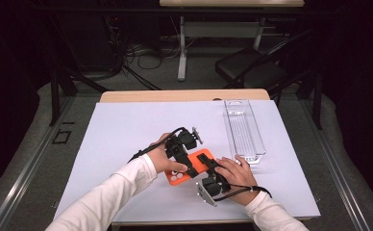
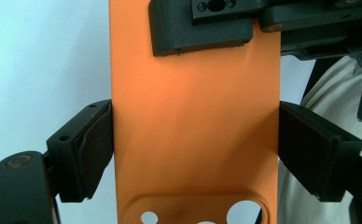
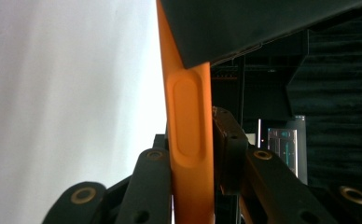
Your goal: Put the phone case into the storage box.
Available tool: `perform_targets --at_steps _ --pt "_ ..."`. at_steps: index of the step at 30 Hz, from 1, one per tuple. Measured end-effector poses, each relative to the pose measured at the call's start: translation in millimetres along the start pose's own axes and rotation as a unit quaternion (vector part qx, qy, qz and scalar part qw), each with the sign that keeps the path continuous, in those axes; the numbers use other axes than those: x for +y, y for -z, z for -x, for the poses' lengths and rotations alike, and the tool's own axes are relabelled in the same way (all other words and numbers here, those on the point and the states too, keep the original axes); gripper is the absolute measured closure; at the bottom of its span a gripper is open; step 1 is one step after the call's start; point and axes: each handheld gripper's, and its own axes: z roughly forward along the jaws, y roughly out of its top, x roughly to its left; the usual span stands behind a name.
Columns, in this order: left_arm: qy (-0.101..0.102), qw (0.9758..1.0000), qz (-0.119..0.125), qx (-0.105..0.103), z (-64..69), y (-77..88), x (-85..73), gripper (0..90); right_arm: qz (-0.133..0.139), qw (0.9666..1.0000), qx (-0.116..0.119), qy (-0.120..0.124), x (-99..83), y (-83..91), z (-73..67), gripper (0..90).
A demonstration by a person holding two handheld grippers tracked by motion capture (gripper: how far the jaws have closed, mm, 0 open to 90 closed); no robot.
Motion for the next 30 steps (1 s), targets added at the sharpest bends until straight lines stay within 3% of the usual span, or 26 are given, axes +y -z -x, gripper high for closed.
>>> perform_targets --at_steps 30 --pt "0.017 0.9995 0.013 -0.025 -5.2 1.4 -2.0 15.7 -0.005 0.9995 -0.026 0.018 0.5 1.9 -0.8 86.3"
